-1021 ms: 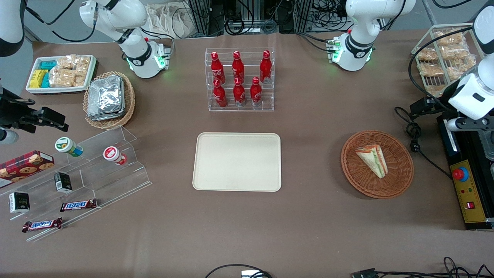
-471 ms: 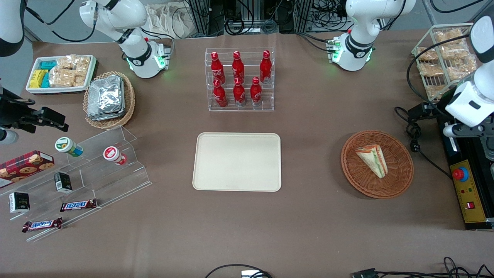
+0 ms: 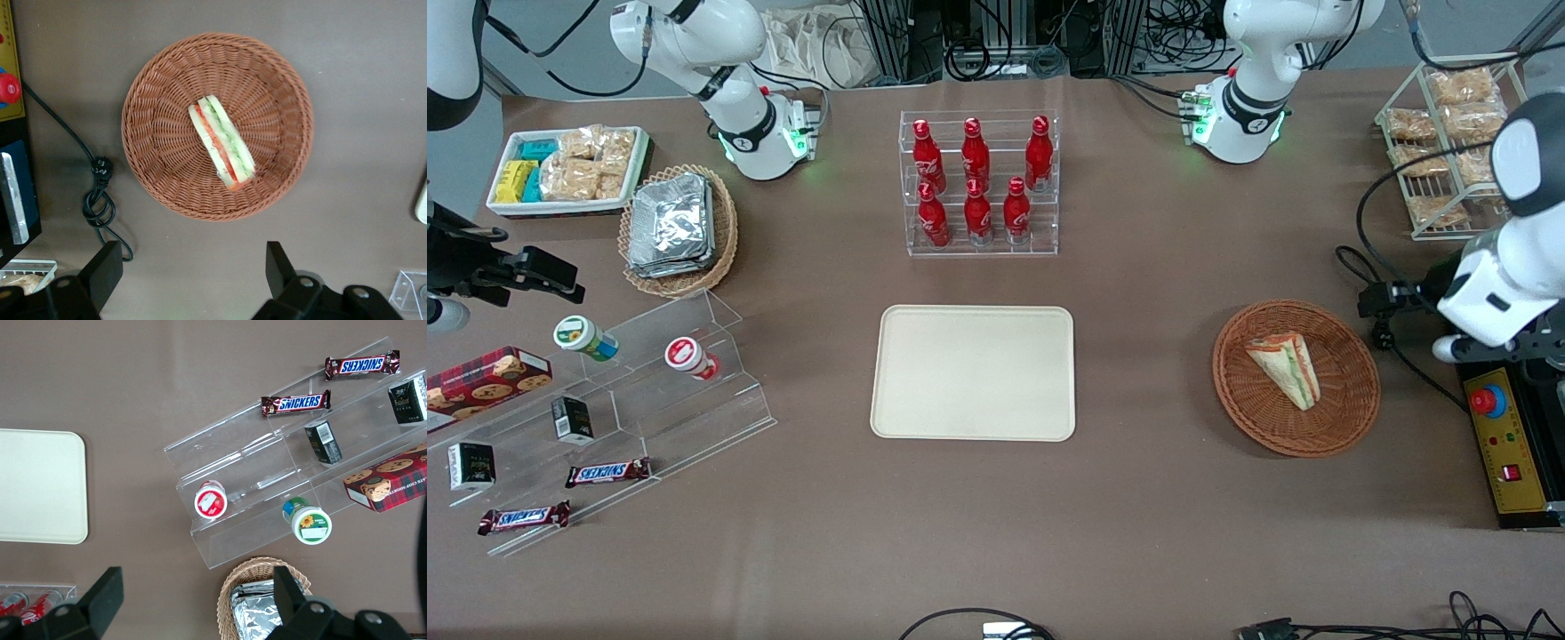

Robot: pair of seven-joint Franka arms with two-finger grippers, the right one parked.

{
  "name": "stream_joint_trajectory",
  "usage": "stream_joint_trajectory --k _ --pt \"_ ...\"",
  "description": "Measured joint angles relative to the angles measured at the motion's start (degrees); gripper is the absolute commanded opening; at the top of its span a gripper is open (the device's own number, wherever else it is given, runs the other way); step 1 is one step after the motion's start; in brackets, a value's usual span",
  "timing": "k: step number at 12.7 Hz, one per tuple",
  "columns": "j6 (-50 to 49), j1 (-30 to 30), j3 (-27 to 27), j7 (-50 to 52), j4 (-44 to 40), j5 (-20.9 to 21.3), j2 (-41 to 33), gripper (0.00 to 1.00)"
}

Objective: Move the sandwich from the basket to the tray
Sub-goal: 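Move the left gripper down toward the sandwich in the wicker basket, then lower the open left gripper around the wrapped sandwich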

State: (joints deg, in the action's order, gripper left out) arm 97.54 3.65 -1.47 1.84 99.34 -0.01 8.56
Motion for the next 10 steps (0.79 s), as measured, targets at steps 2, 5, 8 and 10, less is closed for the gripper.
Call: stream_joint_trajectory --k 2,5,8,10 --pt "1.9 0.9 0.0 2.2 0.0 -0.1 3.3 0.95" --pt "5.5 0.9 -0.1 7.7 0.0 -2.2 8.2 0.95" --pt "7.9 0.9 -0.2 15.4 -0.1 -6.7 13.0 0.96" --pt "9.6 0.9 -0.4 18.7 -0.2 -7.3 15.8 0.96"
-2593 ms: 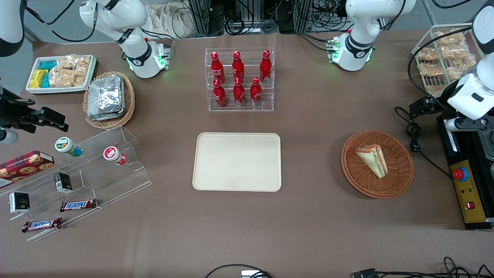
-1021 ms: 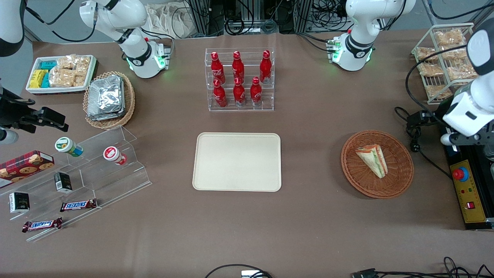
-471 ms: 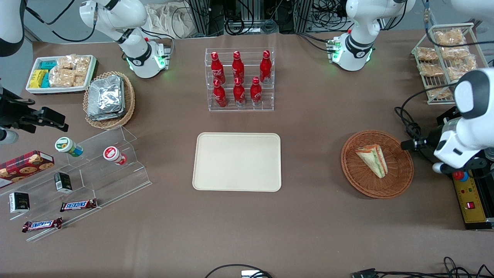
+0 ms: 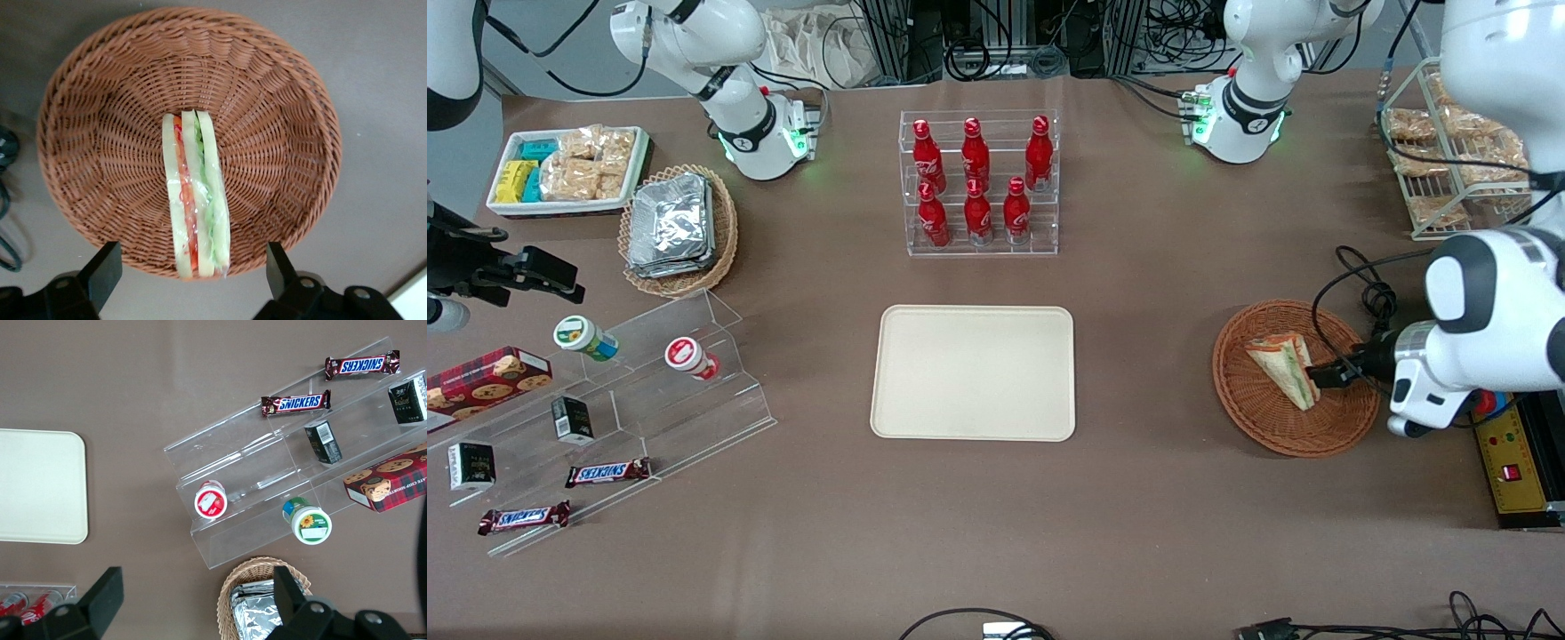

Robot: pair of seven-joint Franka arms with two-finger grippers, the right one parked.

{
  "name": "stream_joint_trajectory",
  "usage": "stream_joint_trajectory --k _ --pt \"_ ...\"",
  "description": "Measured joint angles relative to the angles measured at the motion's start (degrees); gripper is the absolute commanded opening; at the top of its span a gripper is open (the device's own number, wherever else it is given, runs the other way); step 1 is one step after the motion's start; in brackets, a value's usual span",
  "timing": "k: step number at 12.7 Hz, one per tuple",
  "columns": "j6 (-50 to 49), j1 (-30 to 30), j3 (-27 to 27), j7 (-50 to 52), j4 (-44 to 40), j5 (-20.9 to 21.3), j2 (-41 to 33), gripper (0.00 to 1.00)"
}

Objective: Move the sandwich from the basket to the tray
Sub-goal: 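Lower the open left gripper around the wrapped sandwich, then close the left gripper on the sandwich and lift it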

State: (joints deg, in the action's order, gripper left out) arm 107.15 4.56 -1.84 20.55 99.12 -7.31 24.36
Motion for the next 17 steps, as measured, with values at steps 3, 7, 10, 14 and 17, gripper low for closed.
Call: stream_joint_trajectory --k 3,7,10,14,17 --pt "1.7 0.0 0.0 1.2 -0.1 -0.2 3.3 0.96" --pt "2.2 0.1 0.0 1.5 -0.1 -0.4 7.2 0.96" --pt "2.5 0.1 0.0 2.0 -0.1 -1.1 9.0 0.96" --pt "3.0 0.1 0.0 2.3 0.1 -1.5 11.3 0.7" --pt "3.3 0.1 0.0 2.4 0.5 -1.5 11.9 0.28"
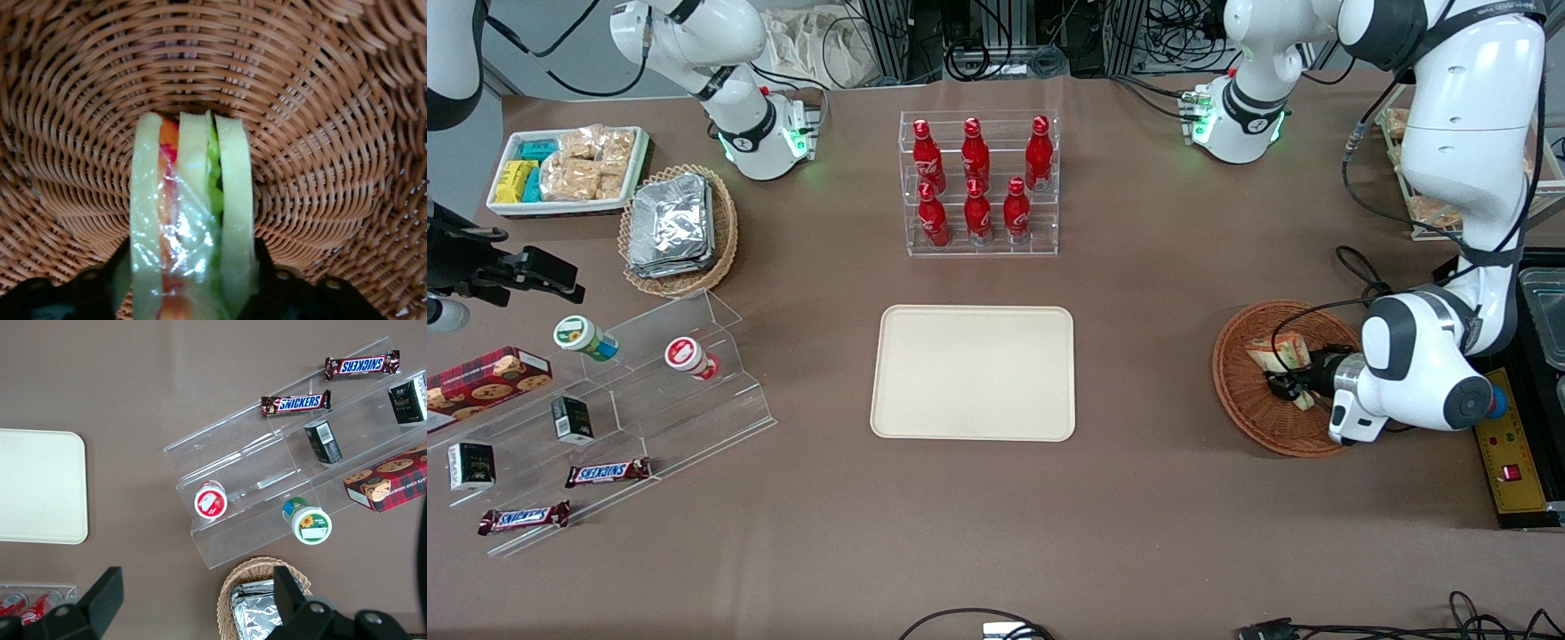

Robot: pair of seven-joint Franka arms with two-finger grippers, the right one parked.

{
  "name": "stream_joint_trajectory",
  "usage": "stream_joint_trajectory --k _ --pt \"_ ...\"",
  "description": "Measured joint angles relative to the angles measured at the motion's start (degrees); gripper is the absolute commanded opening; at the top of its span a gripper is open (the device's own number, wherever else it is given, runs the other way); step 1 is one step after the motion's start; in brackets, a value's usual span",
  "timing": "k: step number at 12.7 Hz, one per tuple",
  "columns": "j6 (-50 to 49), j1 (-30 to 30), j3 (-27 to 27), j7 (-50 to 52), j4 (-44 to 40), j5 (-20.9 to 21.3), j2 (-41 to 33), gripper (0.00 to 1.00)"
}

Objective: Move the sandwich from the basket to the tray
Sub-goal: 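Close the left gripper on the sandwich and lift it, then carry the held sandwich over to the cream tray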

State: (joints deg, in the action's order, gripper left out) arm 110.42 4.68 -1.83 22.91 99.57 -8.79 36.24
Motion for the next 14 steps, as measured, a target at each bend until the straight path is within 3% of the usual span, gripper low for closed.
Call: stream_joint_trajectory --k 4,8,14 --pt "-0.1 0.0 -0.1 0.0 -0.2 0.0 -1.0 0.26" --pt "-3.5 -0.8 -0.6 -0.1 -0.8 0.0 -6.5 0.26" --pt "-8.4 -10.9 -1.3 0.3 -4.9 0.0 -13.1 0.27"
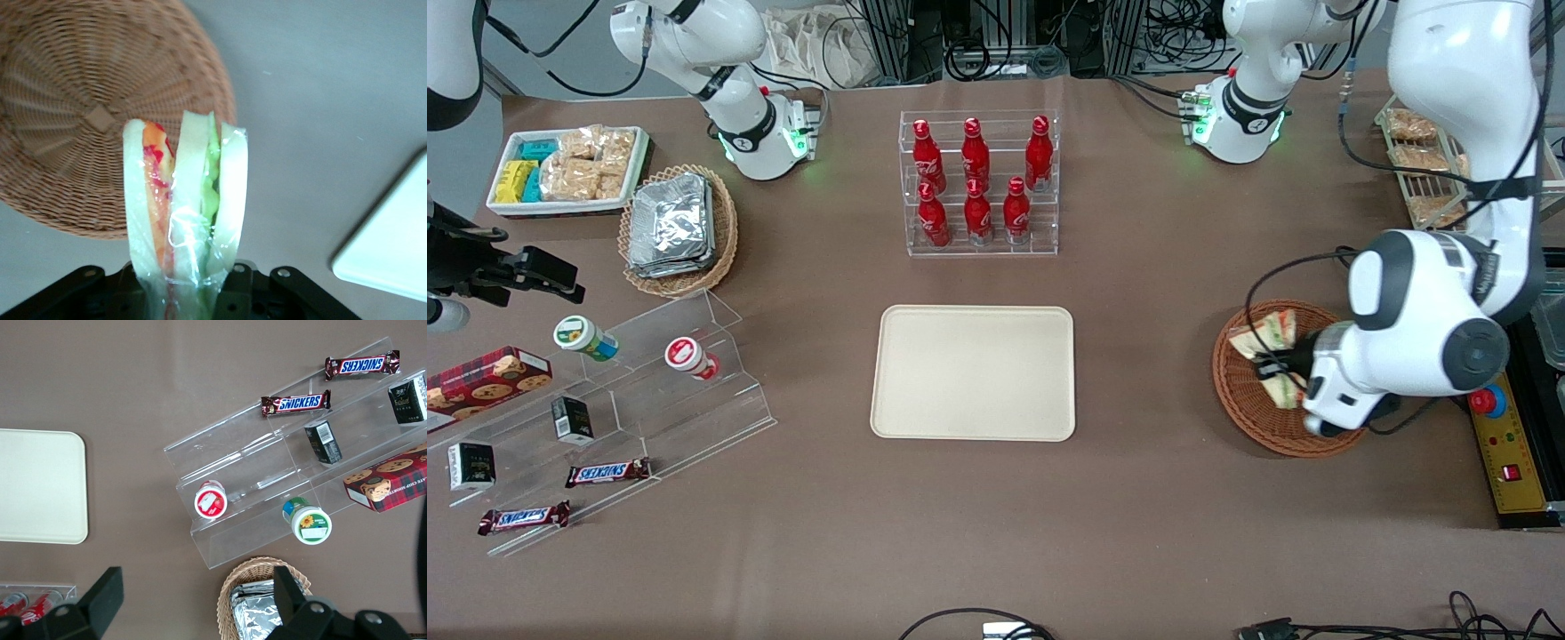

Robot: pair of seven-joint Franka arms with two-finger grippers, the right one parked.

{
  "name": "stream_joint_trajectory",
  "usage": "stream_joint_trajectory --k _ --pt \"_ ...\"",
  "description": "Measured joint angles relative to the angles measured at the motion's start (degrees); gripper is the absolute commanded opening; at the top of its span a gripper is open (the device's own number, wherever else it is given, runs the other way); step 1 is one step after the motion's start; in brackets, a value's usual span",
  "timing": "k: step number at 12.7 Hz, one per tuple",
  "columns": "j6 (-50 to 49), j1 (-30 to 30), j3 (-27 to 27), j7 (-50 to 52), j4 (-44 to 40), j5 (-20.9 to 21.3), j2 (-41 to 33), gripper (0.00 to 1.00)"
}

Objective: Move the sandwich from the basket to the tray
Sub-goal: 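Carry the held sandwich over to the cream tray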

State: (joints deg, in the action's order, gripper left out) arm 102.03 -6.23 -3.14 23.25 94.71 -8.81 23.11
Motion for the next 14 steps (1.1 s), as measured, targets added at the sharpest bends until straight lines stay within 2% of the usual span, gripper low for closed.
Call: stream_joint_trajectory --k 6,10,14 --pt "-0.1 -11.7 -0.1 0.6 -2.6 -0.1 2.3 0.29" --pt "0.2 -15.8 -0.6 0.9 -6.3 -0.9 7.9 0.3" --pt "1.6 -20.1 -0.8 4.1 -10.0 -4.4 13.4 0.3"
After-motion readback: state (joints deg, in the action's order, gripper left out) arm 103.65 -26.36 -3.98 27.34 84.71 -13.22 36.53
